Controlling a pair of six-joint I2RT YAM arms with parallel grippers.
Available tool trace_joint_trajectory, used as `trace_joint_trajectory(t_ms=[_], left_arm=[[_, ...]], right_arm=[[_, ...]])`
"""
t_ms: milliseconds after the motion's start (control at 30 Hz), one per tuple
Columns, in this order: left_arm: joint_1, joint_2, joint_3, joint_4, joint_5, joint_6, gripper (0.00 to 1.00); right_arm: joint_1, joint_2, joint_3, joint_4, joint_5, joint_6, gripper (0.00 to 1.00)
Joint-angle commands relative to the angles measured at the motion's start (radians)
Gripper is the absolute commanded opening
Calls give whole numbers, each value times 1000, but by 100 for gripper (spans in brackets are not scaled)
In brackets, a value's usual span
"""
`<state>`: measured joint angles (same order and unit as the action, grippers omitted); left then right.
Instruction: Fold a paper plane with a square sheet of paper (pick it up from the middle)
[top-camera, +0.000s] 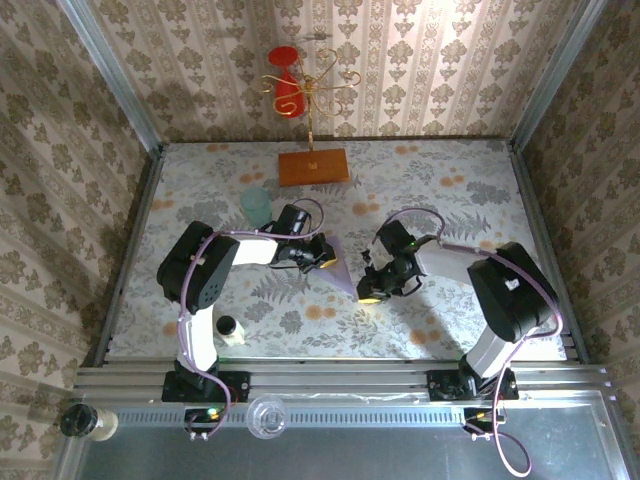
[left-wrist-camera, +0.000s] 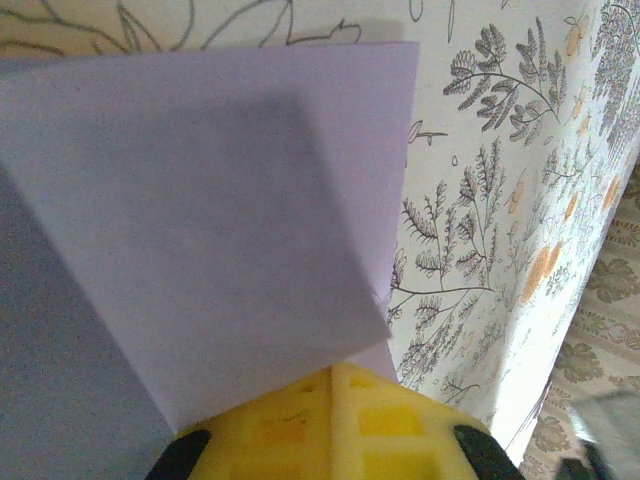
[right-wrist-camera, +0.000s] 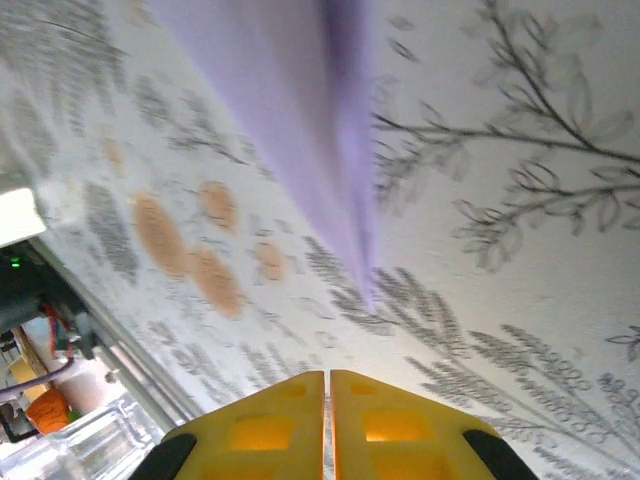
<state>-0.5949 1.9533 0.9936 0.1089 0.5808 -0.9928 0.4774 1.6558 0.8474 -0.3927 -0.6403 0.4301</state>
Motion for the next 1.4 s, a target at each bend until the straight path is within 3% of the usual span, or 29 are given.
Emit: trace_joint_trajectory(t_ms=[0,533,933,1367], left_arm=[[3,104,-55,-206,-141,19,3],[-4,92,-37,-210,-131,23,3],[-19,-41,48,-108,-76,78,6],[-80,-147,-62,40,-86,105,7]], right_arm=[[1,-17,49,33,-3,57,12],[33,212,184,48,87,75,3],[17,267,117,9,149,53,2],[13,291,110,-16,164,68,0]])
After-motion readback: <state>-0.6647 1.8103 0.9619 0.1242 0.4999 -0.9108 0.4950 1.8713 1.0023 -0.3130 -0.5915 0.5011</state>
